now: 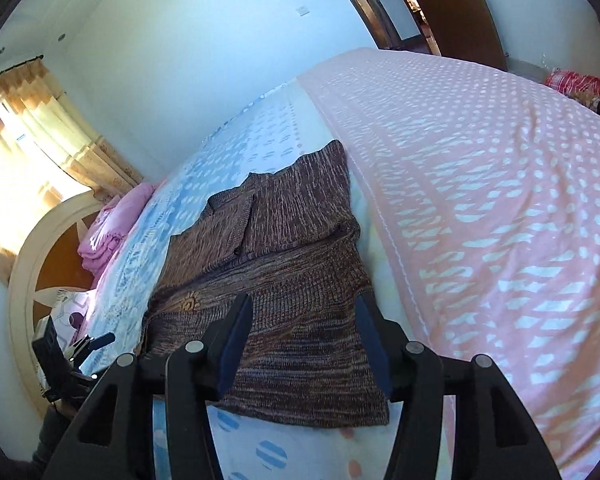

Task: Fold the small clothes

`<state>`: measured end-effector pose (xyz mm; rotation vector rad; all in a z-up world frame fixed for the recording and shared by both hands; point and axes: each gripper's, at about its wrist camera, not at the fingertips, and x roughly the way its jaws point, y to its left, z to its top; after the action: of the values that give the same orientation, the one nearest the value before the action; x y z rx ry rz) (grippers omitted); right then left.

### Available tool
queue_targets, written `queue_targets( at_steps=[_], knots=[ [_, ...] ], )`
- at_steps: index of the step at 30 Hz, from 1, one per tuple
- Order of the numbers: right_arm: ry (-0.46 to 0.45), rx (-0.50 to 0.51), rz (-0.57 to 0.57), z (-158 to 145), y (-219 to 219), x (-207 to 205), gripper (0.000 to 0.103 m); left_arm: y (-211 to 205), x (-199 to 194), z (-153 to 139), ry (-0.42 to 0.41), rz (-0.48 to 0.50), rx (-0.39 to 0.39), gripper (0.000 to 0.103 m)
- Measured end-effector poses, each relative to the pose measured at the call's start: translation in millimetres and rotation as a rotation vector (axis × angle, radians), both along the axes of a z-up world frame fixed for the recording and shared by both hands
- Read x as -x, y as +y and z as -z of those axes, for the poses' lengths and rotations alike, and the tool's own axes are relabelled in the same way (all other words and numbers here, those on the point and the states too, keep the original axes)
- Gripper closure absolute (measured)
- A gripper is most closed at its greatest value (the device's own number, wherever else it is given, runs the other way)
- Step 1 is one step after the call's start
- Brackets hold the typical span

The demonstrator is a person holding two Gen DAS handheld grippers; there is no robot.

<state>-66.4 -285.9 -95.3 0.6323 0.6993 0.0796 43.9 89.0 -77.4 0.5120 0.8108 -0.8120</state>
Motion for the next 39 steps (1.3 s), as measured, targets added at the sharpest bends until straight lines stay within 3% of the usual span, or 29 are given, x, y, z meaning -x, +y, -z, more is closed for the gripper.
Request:
queue_targets(
  at_steps=[3, 5, 7, 9, 10, 12, 15, 16, 19, 21, 23, 26, 30, 34, 36, 39],
  knots=[
    [0.016, -0.001, 0.007, 5.2, -2.2, 1.3, 0.048, -12.1, -11.8, 15.3, -0.020, 0.013, -0.056, 0.014],
    [0.035, 0.006, 0.009, 9.7, -3.6, 1.4, 0.048, -16.4, -22.3, 21.3, -0.004, 0.005, -0.049, 0.012],
    [0.045, -0.009, 0.010, 13.3, -5.4, 1.8, 0.048, -14.5, -38.0, 20.4, 0.070, -0.019, 0.026, 0.020],
    [0.040, -0.011, 0.017, 12.0, -4.7, 4.2, 0.048, -5.1, -57.1, 20.8, 0.229, -0.063, 0.132, 0.055],
    [0.033, -0.007, 0.022, 10.5, -4.9, 6.4, 0.048, 3.2, -69.9, 23.9, 0.319, -0.104, 0.211, 0.057],
    [0.025, -0.009, 0.026, 9.2, -4.7, 8.6, 0.048, 16.7, -79.6, 26.5, 0.373, -0.182, 0.310, 0.068],
    [0.036, -0.015, 0.021, 12.0, -2.9, 6.9, 0.048, 33.8, -89.4, 35.0, 0.467, -0.247, 0.444, 0.069],
    [0.038, -0.013, 0.019, 13.0, -2.3, 6.5, 0.048, 34.9, -88.0, 35.7, 0.467, -0.250, 0.449, 0.069],
    [0.040, 0.003, 0.020, 14.1, -2.6, 6.5, 0.048, 30.3, -78.8, 32.0, 0.423, -0.239, 0.416, 0.058],
    [0.044, 0.012, 0.034, 14.1, -6.0, 6.8, 0.048, 25.5, -72.2, 27.8, 0.405, -0.216, 0.406, 0.028],
    [0.051, 0.036, 0.050, 13.8, -9.7, 6.3, 0.048, 14.9, -70.8, 26.2, 0.355, -0.197, 0.374, 0.010],
    [0.050, 0.158, 0.048, 6.2, -7.0, 6.6, 0.048, 5.4, -65.4, 28.3, 0.282, -0.161, 0.289, 0.008],
    [0.053, 0.243, -0.032, 4.2, 5.9, -9.2, 0.048, 12.2, -64.7, 26.6, 0.316, -0.134, 0.332, 0.000],
    [0.080, 0.366, -0.066, 11.2, 23.3, -43.1, 0.048, 16.8, -72.8, 27.6, 0.342, -0.174, 0.367, 0.000],
    [0.113, 0.420, -0.077, 18.8, 30.8, -63.0, 0.048, 13.2, -74.4, 32.2, 0.350, -0.183, 0.344, 0.000],
    [0.140, 0.505, -0.111, 28.4, 47.3, -84.3, 0.048, 5.6, -63.8, 30.0, 0.286, -0.144, 0.273, 0.000]
  ],
)
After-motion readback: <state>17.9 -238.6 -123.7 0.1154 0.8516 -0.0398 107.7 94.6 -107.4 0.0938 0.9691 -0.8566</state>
